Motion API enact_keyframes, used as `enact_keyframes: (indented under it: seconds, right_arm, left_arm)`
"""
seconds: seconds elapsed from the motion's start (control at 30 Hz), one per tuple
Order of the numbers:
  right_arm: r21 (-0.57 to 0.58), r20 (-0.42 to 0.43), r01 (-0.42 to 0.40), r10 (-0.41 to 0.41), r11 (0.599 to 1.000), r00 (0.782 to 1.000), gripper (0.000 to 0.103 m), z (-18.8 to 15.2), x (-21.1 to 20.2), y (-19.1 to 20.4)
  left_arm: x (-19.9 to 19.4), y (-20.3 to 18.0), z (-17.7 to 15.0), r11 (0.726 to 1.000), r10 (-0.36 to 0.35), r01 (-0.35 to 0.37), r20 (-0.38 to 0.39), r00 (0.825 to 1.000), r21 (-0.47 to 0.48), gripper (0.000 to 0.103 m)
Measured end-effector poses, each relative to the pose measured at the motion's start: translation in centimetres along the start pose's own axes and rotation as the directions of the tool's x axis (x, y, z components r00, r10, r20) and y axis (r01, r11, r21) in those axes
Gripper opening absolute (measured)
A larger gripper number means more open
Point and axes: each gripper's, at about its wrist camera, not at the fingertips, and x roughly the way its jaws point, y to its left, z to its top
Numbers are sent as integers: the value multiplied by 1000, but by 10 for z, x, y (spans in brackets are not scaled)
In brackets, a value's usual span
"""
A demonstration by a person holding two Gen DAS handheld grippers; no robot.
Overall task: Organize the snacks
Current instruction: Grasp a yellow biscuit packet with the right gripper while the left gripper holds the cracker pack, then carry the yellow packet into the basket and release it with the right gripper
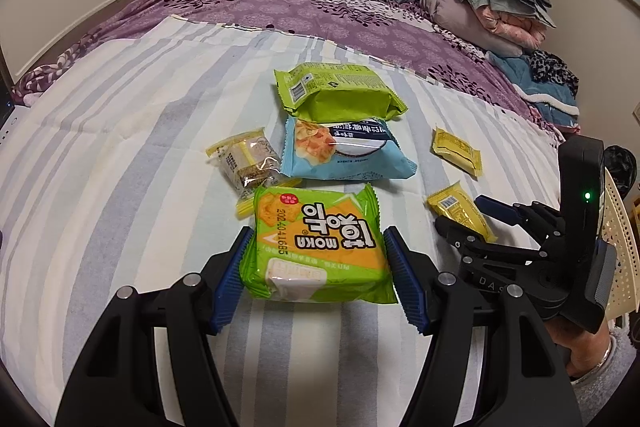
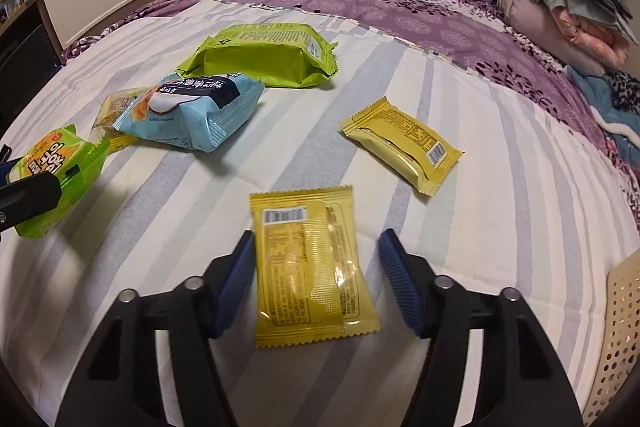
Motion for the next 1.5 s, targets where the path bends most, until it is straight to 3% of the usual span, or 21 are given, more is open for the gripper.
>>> enact_keyframes:
  seconds: [0.2,0.8,1.13,1.5]
  right_arm:
    - [12,10,-17,17,1000,1000,46,-4,-6,-2]
    - [163,129,-77,56,984,990,45,-20,-69,-38]
    - [264,230,-76,13,962,973,45,-35,-118,-71]
    - [408,333,-40,-109,912,937,45,-67,-183,-132]
  left_arm:
    - [-1,-1,1,1000,1,-1,2,1000,1,67]
    - [-28,-22,3,999,-17,15,54,998,44,67]
    - [-48,-46,4,995,-40,32,85,996,93,67]
    - [-68,-84,5,985,-83,64,114,990,163,67]
